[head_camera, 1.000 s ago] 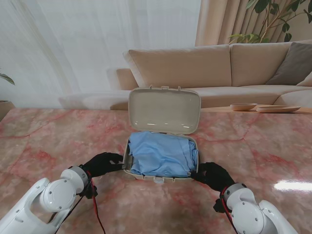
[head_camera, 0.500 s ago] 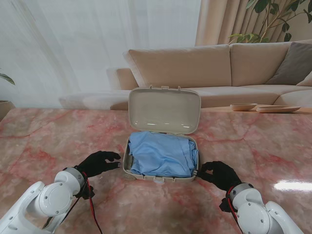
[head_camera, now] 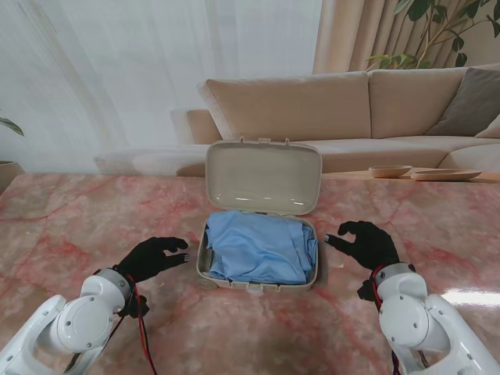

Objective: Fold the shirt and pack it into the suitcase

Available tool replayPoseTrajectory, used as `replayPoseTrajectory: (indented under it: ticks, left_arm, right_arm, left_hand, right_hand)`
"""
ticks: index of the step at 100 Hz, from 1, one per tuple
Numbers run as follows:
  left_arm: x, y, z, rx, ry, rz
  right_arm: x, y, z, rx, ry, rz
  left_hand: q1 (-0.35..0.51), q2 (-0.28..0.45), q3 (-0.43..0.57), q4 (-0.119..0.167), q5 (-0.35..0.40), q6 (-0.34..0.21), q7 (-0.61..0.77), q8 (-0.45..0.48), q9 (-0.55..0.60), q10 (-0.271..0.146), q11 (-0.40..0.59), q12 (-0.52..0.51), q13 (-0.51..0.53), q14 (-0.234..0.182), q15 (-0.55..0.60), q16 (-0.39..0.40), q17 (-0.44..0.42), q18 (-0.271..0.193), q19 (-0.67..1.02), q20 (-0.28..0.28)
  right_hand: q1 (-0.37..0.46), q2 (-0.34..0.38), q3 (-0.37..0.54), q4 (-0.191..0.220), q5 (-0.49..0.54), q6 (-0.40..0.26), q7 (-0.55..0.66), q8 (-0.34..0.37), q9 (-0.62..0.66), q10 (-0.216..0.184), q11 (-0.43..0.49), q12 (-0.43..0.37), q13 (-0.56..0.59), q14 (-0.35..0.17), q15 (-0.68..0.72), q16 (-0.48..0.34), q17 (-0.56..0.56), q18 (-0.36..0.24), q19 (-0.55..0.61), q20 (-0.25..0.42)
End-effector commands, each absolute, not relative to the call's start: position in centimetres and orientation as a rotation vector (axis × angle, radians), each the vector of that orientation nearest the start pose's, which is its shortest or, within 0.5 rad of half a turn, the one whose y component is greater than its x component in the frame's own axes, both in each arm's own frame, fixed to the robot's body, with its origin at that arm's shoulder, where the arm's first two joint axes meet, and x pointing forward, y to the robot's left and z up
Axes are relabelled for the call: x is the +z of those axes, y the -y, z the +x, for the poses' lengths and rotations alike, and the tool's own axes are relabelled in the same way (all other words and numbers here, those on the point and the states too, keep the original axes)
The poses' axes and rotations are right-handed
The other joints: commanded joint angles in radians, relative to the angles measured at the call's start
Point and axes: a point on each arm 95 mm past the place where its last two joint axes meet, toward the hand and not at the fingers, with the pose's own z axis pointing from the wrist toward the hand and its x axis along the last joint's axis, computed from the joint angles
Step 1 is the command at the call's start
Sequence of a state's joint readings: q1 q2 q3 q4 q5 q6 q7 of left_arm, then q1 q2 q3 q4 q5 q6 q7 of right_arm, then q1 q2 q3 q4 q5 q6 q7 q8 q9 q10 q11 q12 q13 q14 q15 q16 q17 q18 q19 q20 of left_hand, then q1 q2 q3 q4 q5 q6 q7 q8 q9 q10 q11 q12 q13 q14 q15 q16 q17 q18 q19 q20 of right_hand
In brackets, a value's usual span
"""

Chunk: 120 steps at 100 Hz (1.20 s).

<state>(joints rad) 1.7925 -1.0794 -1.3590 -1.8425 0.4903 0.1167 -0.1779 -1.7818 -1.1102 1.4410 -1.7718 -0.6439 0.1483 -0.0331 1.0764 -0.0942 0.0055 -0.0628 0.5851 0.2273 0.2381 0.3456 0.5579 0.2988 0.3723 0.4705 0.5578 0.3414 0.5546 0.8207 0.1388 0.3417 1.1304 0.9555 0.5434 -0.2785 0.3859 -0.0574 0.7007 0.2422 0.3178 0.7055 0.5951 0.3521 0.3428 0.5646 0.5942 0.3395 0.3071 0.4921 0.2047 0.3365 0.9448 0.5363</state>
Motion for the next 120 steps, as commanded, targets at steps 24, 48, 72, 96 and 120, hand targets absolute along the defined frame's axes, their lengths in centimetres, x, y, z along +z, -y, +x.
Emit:
replayPoseTrajectory:
  ticks: [24, 48, 72, 96, 120]
  left_arm:
    - [-31.6, -1.3, 34.3, -1.679, -1.202, -1.886]
    - [-31.5, -1.4, 34.2, -1.702, -1.142, -1.888]
    - [-31.9, -1.4, 34.2, -1.705, -1.115, -1.908]
    - [-32.0, -1.5, 34.2, -1.705, -1.105, -1.913]
    - [-32.0, -1.5, 34.4, -1.707, -1.106, -1.915]
  right_arm:
    - [-28.6, 5.6, 41.3, 1.615, -0.866, 1.704]
    - [-27.4, 4.8, 43.9, 1.622, -0.804, 1.760]
    - [-26.7, 4.1, 46.3, 1.593, -0.780, 1.803]
    - [-26.6, 3.5, 48.1, 1.571, -0.779, 1.854]
    - [-27.0, 2.9, 49.4, 1.562, -0.766, 1.896]
  left_hand:
    - [0.022, 0.040, -0.036, 0.016, -0.010, -0.043, 0.010, 0.015, 0.011, -0.021, -0.026, -0.006, -0.027, 0.035, -0.006, -0.006, -0.013, 0.026, -0.009, -0.010]
    - [0.031, 0.039, -0.036, 0.017, -0.009, -0.048, 0.010, 0.016, 0.015, -0.024, -0.028, -0.006, -0.025, 0.033, -0.008, -0.006, -0.013, 0.027, -0.009, -0.011]
    - [0.029, 0.038, -0.036, 0.017, -0.008, -0.048, 0.010, 0.016, 0.014, -0.024, -0.030, -0.006, -0.027, 0.034, -0.010, -0.006, -0.013, 0.027, -0.009, -0.011]
    - [0.029, 0.038, -0.036, 0.017, -0.008, -0.049, 0.009, 0.016, 0.016, -0.024, -0.030, -0.006, -0.023, 0.034, -0.008, -0.005, -0.013, 0.030, -0.011, -0.011]
    - [0.029, 0.038, -0.035, 0.018, -0.009, -0.048, 0.009, 0.016, 0.015, -0.023, -0.031, -0.006, -0.024, 0.035, -0.008, -0.005, -0.013, 0.030, -0.011, -0.011]
  right_hand:
    - [0.050, -0.169, 0.091, 0.054, -0.144, -0.063, -0.055, -0.015, -0.123, -0.014, -0.019, -0.005, -0.060, -0.032, -0.018, 0.007, -0.037, 0.020, -0.041, 0.039]
    - [0.027, -0.247, 0.139, 0.042, -0.219, -0.072, -0.079, -0.024, -0.216, -0.010, -0.049, -0.036, -0.123, -0.041, -0.060, -0.013, -0.067, 0.023, -0.093, 0.051]
    - [0.006, -0.235, 0.155, 0.038, -0.230, -0.064, -0.080, -0.026, -0.253, -0.011, -0.066, -0.051, -0.149, -0.051, -0.078, -0.018, -0.077, 0.022, -0.117, 0.058]
    - [-0.003, -0.235, 0.170, 0.034, -0.228, -0.064, -0.078, -0.028, -0.261, -0.009, -0.072, -0.060, -0.146, -0.054, -0.079, -0.016, -0.076, 0.021, -0.128, 0.070]
    - [-0.009, -0.234, 0.178, 0.031, -0.211, -0.062, -0.072, -0.027, -0.257, -0.010, -0.070, -0.064, -0.141, -0.055, -0.075, -0.012, -0.075, 0.021, -0.135, 0.080]
